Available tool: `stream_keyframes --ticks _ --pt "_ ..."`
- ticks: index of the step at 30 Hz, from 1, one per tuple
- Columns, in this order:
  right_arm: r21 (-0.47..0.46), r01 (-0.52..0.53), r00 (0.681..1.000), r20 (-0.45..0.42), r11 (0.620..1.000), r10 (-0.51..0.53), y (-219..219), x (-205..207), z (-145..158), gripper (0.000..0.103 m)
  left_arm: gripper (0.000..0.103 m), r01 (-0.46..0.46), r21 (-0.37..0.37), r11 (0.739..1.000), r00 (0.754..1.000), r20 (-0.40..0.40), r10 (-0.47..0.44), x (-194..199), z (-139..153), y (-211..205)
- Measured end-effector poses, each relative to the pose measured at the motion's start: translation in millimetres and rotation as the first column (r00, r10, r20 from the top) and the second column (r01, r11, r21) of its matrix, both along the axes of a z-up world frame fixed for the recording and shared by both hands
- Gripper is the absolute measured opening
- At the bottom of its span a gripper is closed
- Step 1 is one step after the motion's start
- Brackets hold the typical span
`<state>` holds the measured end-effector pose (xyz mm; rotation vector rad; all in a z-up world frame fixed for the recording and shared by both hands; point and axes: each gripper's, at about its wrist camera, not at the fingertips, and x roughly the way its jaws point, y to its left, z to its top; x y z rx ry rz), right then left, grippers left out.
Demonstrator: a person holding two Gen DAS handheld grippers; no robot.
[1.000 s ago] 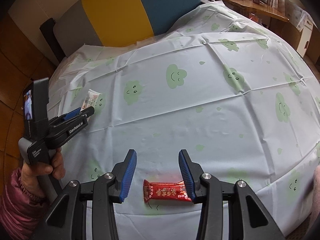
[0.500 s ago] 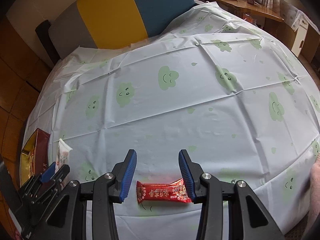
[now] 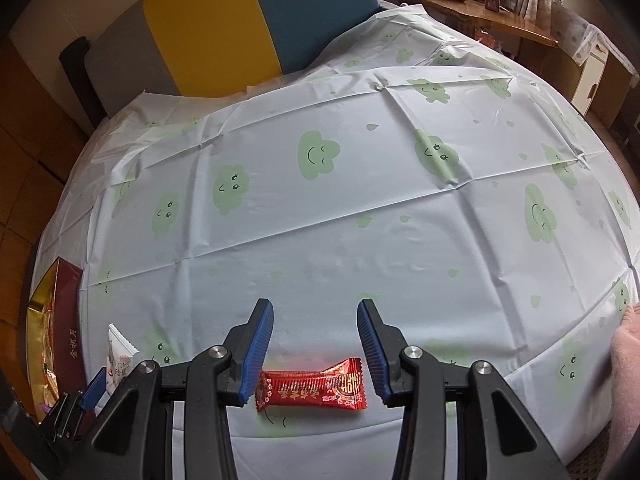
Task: Organize snacks
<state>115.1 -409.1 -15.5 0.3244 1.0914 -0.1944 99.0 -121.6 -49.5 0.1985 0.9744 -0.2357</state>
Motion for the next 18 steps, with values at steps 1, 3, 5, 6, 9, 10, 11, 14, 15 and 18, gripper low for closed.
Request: stream_keyframes --ticks 1,3,5,6,9,10,11,14,15,18 --pt "-0.001 0.0 1.0 -0.002 1.0 0.0 -0.1 0.2 -0.4 0.044 0.034 0.0 -0.001 1.0 1.0 -0.005 0.0 0.8 -2.0 0.4" --pt "-0.003 0.0 1.0 -0.005 1.0 0.0 -0.2 0.9 -1.2 0.044 0.034 0.004 0.004 1.0 1.0 0.006 -0.004 0.2 -3.3 -0.4" --pt "-0.006 -0.001 1.0 -0.006 1.0 0.001 0.0 1.2 -1.3 0.044 0.035 0.008 0.015 1.0 1.0 0.014 -0.008 0.0 -4.7 -2.1" --pt "-0.006 -0.002 1.0 -0.008 1.0 0.002 0.1 1.3 -1.4 0.044 0.035 0.008 0.016 1.0 1.0 0.018 -0.009 0.1 -5.3 -2.4" --pt "-0.008 -0.001 1.0 -0.013 1.0 0.001 -0.3 1.7 -2.1 0.044 0.035 0.009 0.011 1.0 1.0 0.024 -0.009 0.7 -6.5 -2.4" --pt "-0.008 -0.001 1.0 -0.013 1.0 0.001 0.0 1.7 -2.3 0.044 0.036 0.008 0.01 1.0 1.0 0.027 -0.008 0.8 -6.9 -2.0" --pt "-0.009 -0.002 1.0 -0.014 1.0 0.001 0.1 1.8 -2.4 0.044 0.037 0.007 0.009 1.0 0.999 0.031 -0.007 0.7 -7.3 -1.7" --pt "-0.011 -0.001 1.0 -0.019 1.0 0.001 0.1 2.0 -3.6 0.044 0.038 0.007 0.002 1.0 0.999 0.042 -0.007 0.8 -8.4 -0.6" --pt "-0.011 -0.001 1.0 -0.021 1.0 0.001 0.2 2.2 -4.5 0.044 0.039 0.008 0.0 1.0 0.999 0.046 -0.008 0.7 -8.9 -0.4" --pt "-0.011 0.0 1.0 -0.03 1.0 -0.001 -0.2 3.0 -6.5 0.044 0.041 0.019 0.003 1.0 0.997 0.074 -0.019 0.4 -10.8 -1.0"
